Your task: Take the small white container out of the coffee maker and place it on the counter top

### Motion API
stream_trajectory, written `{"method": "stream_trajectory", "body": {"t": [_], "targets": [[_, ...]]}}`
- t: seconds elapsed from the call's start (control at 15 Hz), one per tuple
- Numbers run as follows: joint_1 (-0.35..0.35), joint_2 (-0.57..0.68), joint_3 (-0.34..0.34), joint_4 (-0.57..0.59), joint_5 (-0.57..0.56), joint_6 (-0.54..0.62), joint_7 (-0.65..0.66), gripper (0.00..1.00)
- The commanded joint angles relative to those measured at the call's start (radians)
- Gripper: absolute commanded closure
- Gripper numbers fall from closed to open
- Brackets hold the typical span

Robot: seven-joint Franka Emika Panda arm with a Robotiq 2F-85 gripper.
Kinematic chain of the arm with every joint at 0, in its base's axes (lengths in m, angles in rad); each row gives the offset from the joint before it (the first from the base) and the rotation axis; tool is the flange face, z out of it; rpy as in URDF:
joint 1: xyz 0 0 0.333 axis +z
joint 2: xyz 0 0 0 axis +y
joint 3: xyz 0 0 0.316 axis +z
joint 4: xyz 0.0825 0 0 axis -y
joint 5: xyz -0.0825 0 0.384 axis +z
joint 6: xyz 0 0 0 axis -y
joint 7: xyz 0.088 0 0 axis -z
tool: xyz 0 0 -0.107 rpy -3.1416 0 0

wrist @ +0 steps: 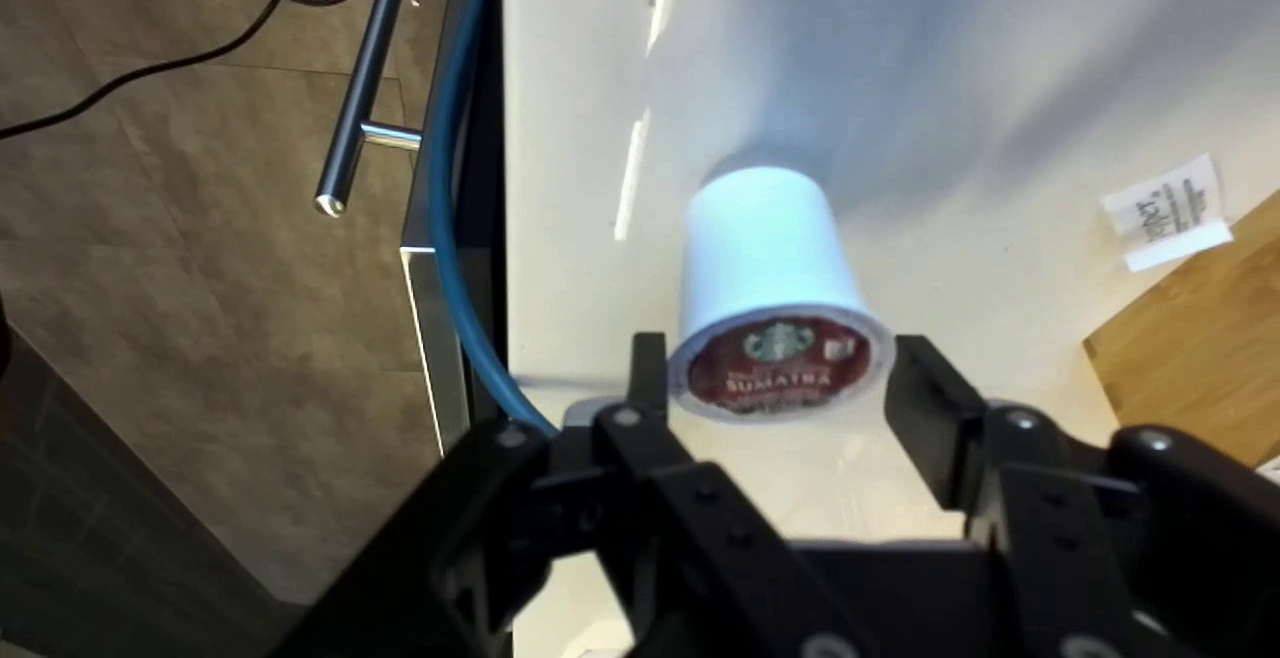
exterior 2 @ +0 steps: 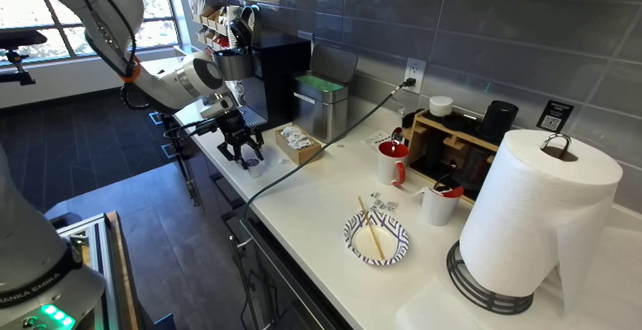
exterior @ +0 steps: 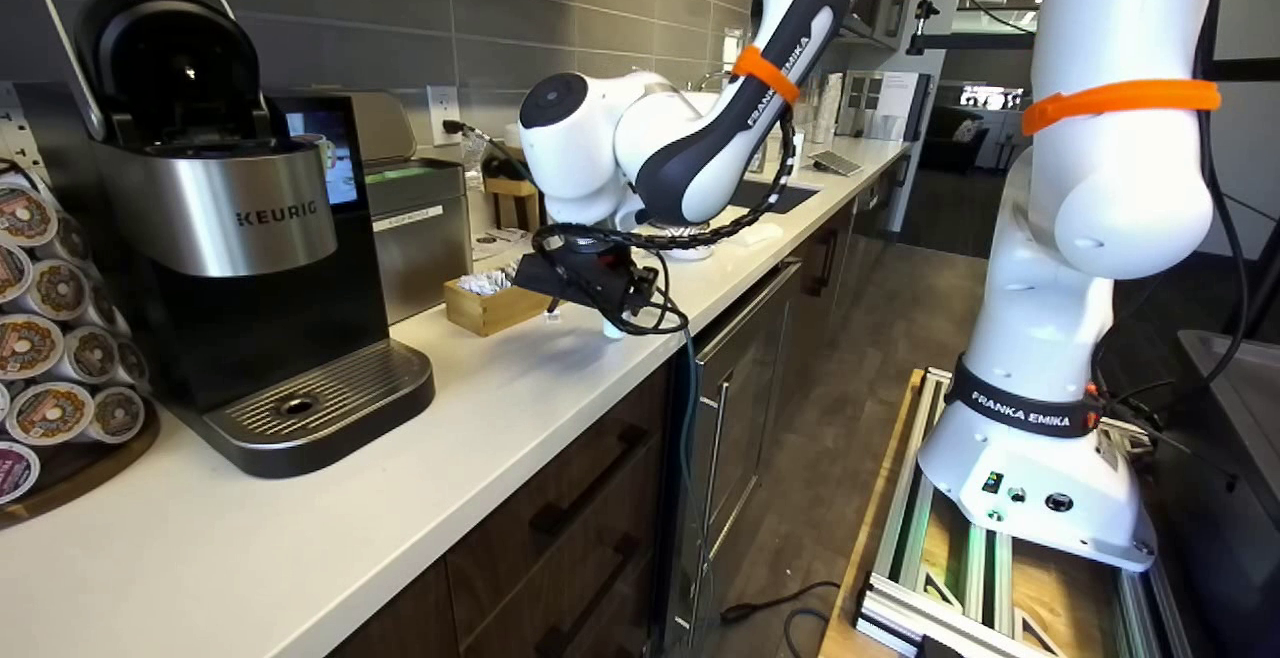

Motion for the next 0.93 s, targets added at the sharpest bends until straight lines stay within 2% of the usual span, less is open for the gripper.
{"method": "stream_trajectory", "body": {"t": [0.0,0.07,0.13,0.27,0.4,0.47,0.87], "targets": [[0.025,0.021,-0.02,0.023,-0.001,0.004,-0.028,0.09],[0.028,0.013,-0.02,0.023,-0.002,0.002,-0.037,0.02],[0.03,-0.005,-0.019,0.02,0.002,-0.005,-0.048,0.0],[0.032,-0.043,-0.016,0.014,0.02,-0.012,-0.08,0.0],[0.027,-0.103,-0.01,-0.011,0.062,-0.003,-0.174,0.0],[0.018,-0.15,-0.008,-0.048,0.064,0.058,-0.278,0.0],[0.007,-0.485,-0.029,-0.257,0.018,0.269,-0.527,0.0]]}}
